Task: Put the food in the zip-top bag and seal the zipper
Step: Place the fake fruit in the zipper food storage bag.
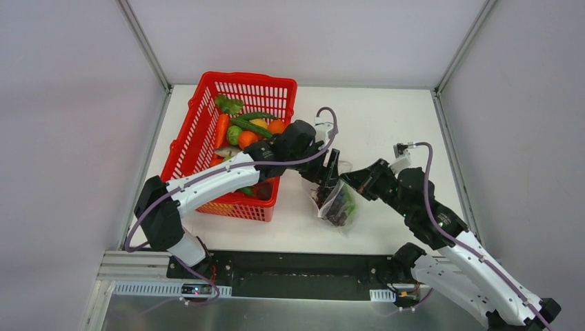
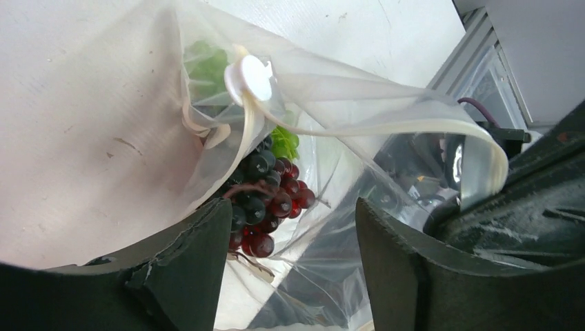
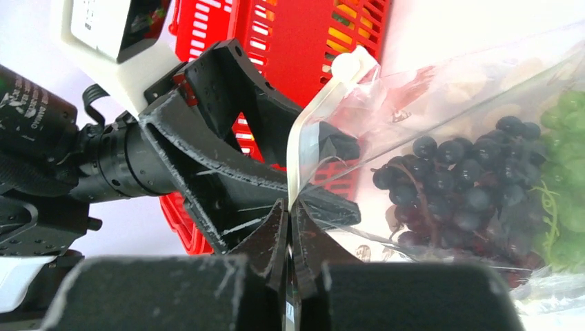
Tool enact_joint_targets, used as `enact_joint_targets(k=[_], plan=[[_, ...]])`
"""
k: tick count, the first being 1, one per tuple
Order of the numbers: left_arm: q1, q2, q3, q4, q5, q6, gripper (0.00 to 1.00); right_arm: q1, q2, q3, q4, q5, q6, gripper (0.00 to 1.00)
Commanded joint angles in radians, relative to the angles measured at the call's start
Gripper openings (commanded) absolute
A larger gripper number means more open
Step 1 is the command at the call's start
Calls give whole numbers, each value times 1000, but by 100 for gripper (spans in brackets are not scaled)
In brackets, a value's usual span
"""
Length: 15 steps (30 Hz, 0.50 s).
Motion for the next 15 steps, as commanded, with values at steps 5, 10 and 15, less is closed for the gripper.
enact_joint_targets(k=[5, 10, 15], plan=[[-13, -110, 39, -31, 22, 62, 66, -5, -39, -20, 54, 106, 74, 0], [-15, -198, 5, -76, -71, 81, 66, -8, -61, -9, 48, 148, 55, 0], [-15, -213, -1, -150, -202, 78, 70, -8, -44, 6, -4, 155, 43, 0]])
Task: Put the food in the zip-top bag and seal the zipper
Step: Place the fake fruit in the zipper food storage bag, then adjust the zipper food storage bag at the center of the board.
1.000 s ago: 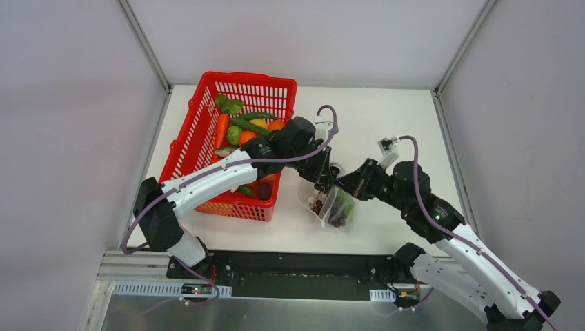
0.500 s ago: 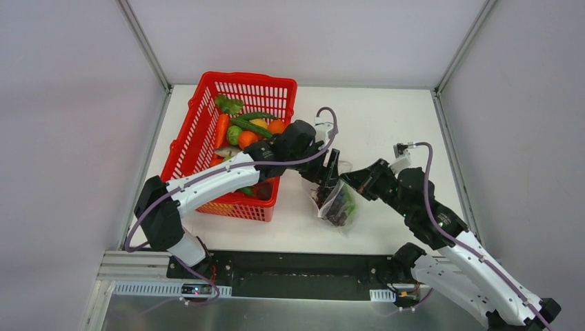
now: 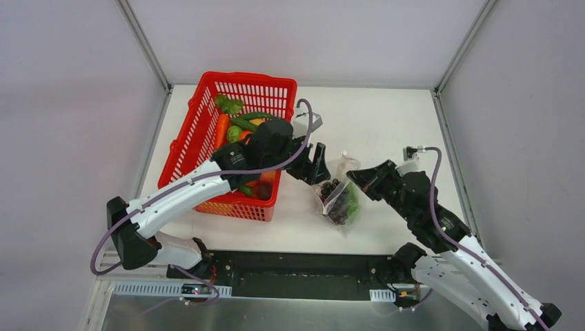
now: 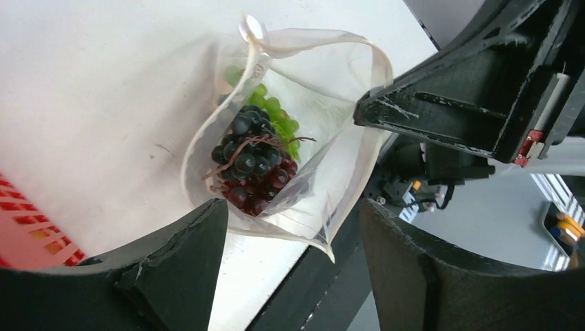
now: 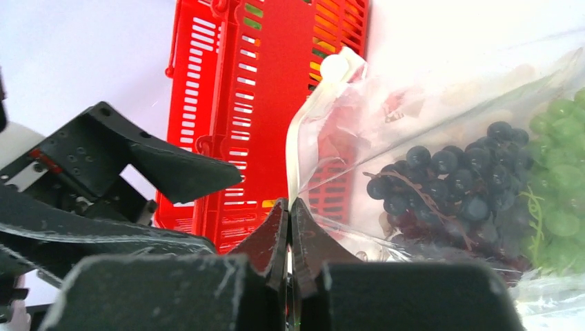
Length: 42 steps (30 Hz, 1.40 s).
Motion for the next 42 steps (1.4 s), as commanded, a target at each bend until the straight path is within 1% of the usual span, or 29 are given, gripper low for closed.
enact_joint_targets(k=[1, 6, 12, 13, 16, 18, 21, 22, 27, 32, 34, 36, 42], plan=[[-8, 2, 13, -96, -146, 15, 71, -4, -5, 27, 4, 37, 0, 0], [-11, 131, 95, -210, -170, -3, 69, -4, -38, 20, -7, 59, 1, 0], [-16, 233, 169, -300, -199, 1, 68, -5, -51, 32, -43, 86, -12, 0], [-15, 251, 183, -319, -203, 4, 66, -6, -52, 31, -44, 88, -14, 0], [-17, 277, 196, -315, -166, 17, 48, -5, -44, 31, -44, 87, -17, 0], [-19, 274, 198, -288, -128, 17, 29, -5, -34, 32, -44, 82, -27, 0], [-19, 249, 197, -226, -62, 17, 4, -4, -19, 37, -51, 79, -48, 0], [-18, 241, 205, -214, -47, 20, 0, -5, -15, 39, -57, 79, -56, 0], [-19, 186, 271, -231, -25, 39, 0, -6, -8, 86, -117, 69, -93, 0], [-19, 105, 250, -201, -27, 17, 0, -5, -24, 118, -184, 126, -132, 0], [-17, 107, 237, -203, -52, 9, 0, -5, -22, 125, -204, 145, -143, 0], [-19, 120, 258, -256, -91, -12, 0, -5, -6, 143, -228, 144, -145, 0], [-17, 105, 234, -233, -82, -13, 0, -6, 60, 201, -283, 124, -170, 0]])
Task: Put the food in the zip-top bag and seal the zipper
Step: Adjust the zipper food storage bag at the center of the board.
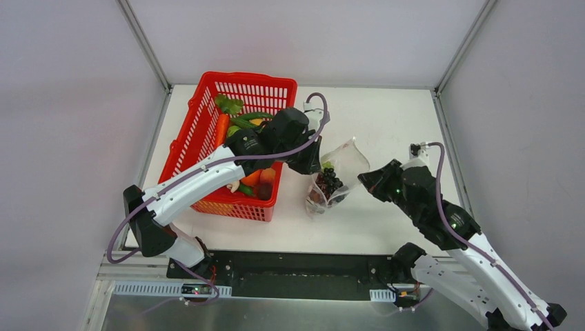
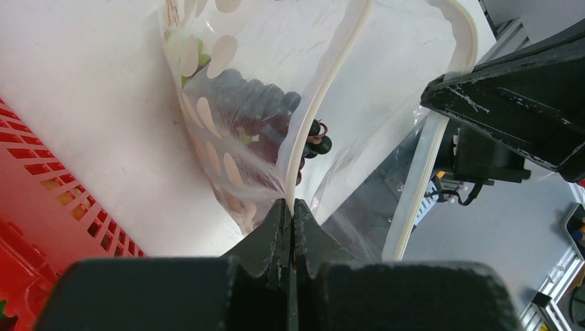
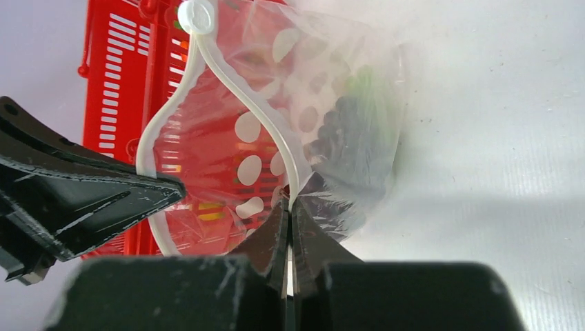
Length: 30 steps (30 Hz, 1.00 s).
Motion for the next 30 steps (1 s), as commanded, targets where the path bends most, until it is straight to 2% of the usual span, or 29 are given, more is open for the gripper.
enact_joint_targets(k=[1, 6, 12, 14, 17, 19, 21, 23, 26, 27, 29, 30], plan=[[-13, -24, 11, 34, 3, -15, 0, -5, 44, 76, -30, 5, -47, 1], [-13, -25, 5, 53, 15, -24, 0, -5, 99, 115, -60, -20, -44, 7], [-12, -24, -4, 67, 29, -35, 0, -4, 115, 111, -58, 10, -31, 26], [-13, -30, -13, 77, 32, -41, 0, -4, 118, 108, -57, 19, -28, 29], [-13, -35, -23, 83, 24, -42, 0, -4, 115, 105, -55, 15, -26, 19], [-12, -37, -24, 76, 5, -40, 0, -4, 108, 103, -47, 4, -32, 8], [-13, -37, -23, 66, -23, -36, 0, -4, 98, 105, -33, -28, -48, 2], [-12, -40, -21, 51, -59, -31, 1, -5, 85, 105, -9, -60, -60, 0], [-12, -50, -17, 38, -99, -15, 33, -5, 58, 98, 24, -85, -65, 0], [-12, -54, -12, 33, -112, -9, 41, -5, 50, 95, 33, -88, -65, 0], [-10, -63, -3, 23, -132, 7, 49, -4, 41, 89, 43, -86, -65, 0], [-9, -69, 7, 14, -144, 17, 57, -5, 42, 86, 45, -83, -66, 0]])
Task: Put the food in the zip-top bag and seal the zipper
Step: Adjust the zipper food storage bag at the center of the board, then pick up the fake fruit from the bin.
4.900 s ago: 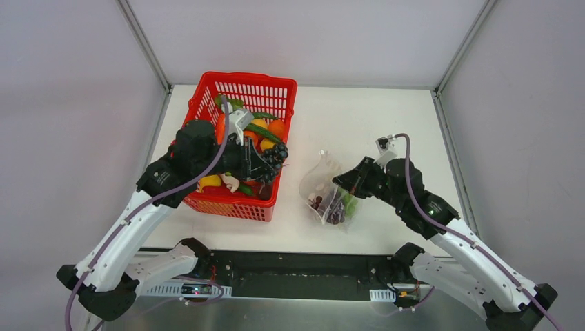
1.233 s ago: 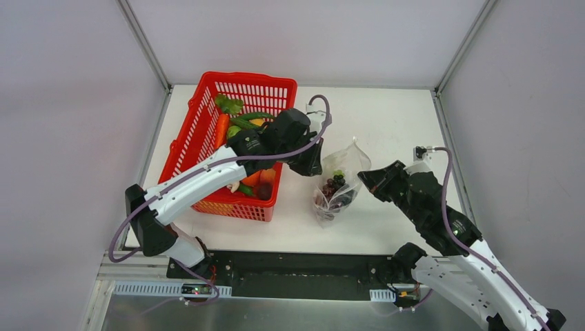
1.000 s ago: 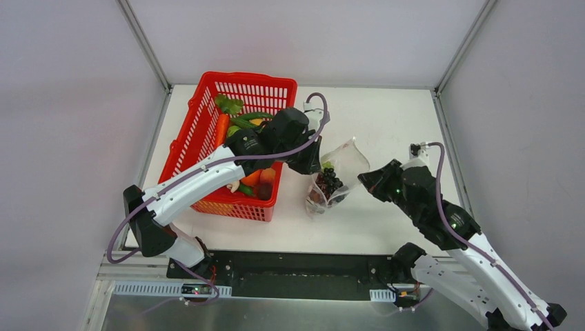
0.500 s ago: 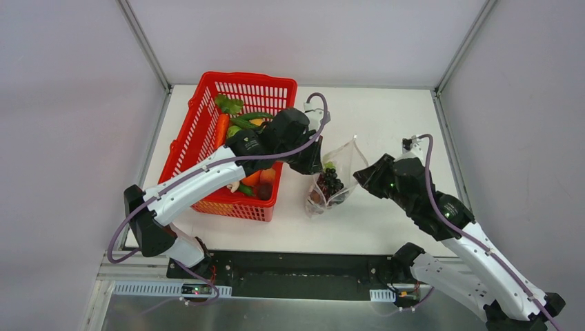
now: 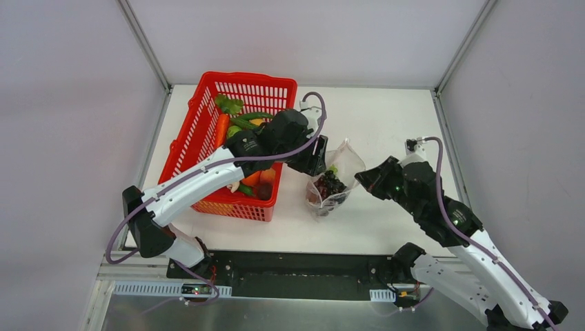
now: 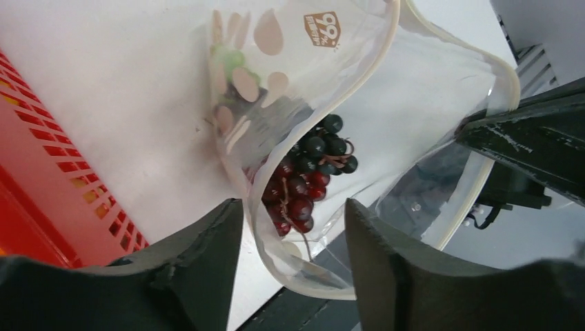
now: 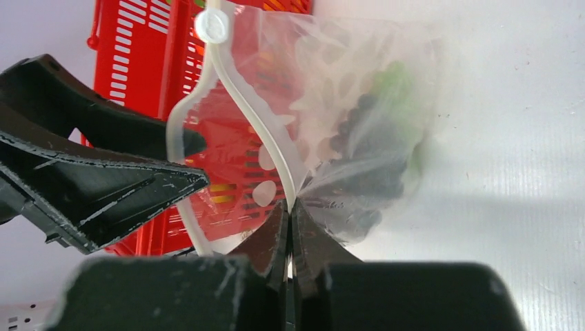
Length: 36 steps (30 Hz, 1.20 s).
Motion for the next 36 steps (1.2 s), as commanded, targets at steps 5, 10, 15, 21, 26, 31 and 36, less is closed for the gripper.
enact_joint_targets(k=[5, 10, 15, 21, 26, 31, 36], plan=[[-3, -122, 18, -9, -118, 74, 80, -4, -3, -31, 113, -27, 5, 0], [17, -208, -17, -22, -189, 121, 92, -5, -2, -74, 159, -46, 39, 0], [96, -313, -88, -47, -271, 149, 99, -4, 3, -69, 160, -40, 36, 0], [338, -399, -210, -33, -208, 123, 99, -3, 10, -62, 160, -42, 32, 0], [465, -378, -302, -48, -174, 93, 99, -4, 8, -63, 161, -48, 39, 0], [544, -304, -365, -42, -82, 74, 99, -4, 4, -66, 158, -55, 40, 0], [560, -175, -400, -16, -1, 86, 99, -5, -2, -66, 158, -52, 39, 0]])
